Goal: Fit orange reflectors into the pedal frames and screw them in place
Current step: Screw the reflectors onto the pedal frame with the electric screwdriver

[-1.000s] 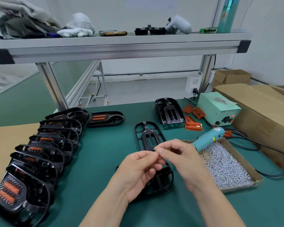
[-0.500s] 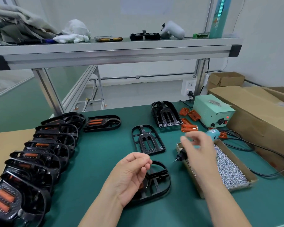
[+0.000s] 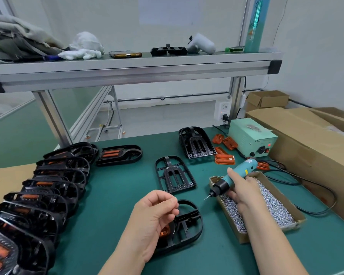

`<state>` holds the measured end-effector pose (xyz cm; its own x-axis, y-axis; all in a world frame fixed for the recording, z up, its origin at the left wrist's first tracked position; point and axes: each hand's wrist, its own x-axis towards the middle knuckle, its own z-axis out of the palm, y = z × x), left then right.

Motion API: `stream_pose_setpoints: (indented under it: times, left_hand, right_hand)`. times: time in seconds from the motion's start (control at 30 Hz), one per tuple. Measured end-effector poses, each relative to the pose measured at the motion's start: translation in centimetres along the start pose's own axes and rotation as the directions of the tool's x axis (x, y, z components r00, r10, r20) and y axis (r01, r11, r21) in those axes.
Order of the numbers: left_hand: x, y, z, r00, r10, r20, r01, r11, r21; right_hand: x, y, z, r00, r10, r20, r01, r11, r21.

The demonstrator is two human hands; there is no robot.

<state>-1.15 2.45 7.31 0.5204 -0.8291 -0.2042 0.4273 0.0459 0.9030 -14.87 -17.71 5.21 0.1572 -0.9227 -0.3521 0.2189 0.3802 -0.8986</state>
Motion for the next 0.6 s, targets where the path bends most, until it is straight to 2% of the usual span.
stream_pose_setpoints:
  times: [0.1,0.3,0.43,0.5,0.6]
  left_hand:
    - [-0.1,-0.1,0.0,1.0,0.025,-0.008,-0.024,0.998,0.063]
    - [-0.4,-0.7,0.4,0.999,0.033,0.03,-0.038,0.983,0.18]
    - [-0.7,-0.9,0.6,0.998,0.044,0.036,-0.051,0.975,0.219]
    - [-0.7,-0.9,0.5,0.998,0.052,0.028,-0.057,0.972,0.228]
    - [-1.0,-0.9,0.2,0.998,0.057,0.031,-0.063,0.971,0.233]
  right_hand:
    - [-0.9,-0.1,0.8,0.998,-0.06,-0.019,0.061,0.998,0.031]
    - [-3.6,-0.3,3.4,0.988,-0.123,0.088,0.087,0.938,0.335]
    - [-5.1,-0.2,4.8,0.967,-0.125,0.221,-0.002,0.867,0.498]
    - [-5.7,-0.4,5.4,0.955,-0.099,0.28,-0.062,0.854,0.516]
    - [-6.1,-0.3,6.1,0.955,-0.064,0.291,-0.099,0.852,0.515]
